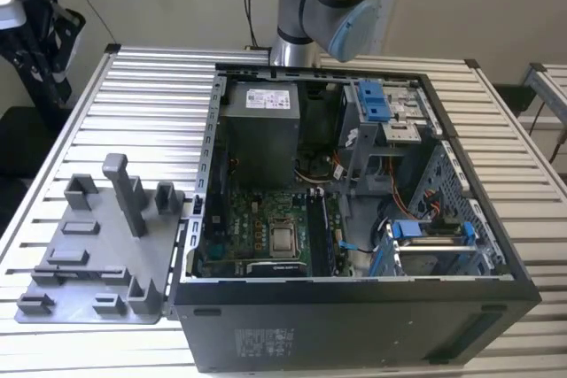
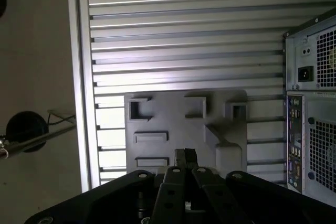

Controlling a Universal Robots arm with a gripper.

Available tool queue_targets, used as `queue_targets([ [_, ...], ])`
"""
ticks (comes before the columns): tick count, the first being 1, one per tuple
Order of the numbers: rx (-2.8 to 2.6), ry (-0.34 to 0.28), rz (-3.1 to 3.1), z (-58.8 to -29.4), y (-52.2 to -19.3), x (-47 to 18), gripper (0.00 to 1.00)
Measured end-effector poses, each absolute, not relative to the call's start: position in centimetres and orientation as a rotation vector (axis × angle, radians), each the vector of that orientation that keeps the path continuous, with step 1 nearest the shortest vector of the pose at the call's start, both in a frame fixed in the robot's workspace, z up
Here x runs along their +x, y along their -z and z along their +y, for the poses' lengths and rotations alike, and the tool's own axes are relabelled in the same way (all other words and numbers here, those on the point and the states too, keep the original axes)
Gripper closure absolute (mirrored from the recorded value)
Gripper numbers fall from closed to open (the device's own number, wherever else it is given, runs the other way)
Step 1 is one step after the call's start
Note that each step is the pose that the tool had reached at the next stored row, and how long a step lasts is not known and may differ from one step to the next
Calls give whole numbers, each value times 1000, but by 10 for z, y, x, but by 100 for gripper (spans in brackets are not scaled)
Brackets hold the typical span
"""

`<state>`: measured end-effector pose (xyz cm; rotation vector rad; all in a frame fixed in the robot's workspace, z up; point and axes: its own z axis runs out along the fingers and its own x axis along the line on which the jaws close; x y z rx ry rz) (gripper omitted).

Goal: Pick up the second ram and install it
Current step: 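Reach for the second ram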

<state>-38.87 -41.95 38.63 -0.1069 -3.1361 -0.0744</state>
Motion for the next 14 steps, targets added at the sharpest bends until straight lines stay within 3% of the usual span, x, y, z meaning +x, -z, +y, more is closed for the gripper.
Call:
queue_targets([
  [14,-107,74,-3136,-455,-381,-388,89],
])
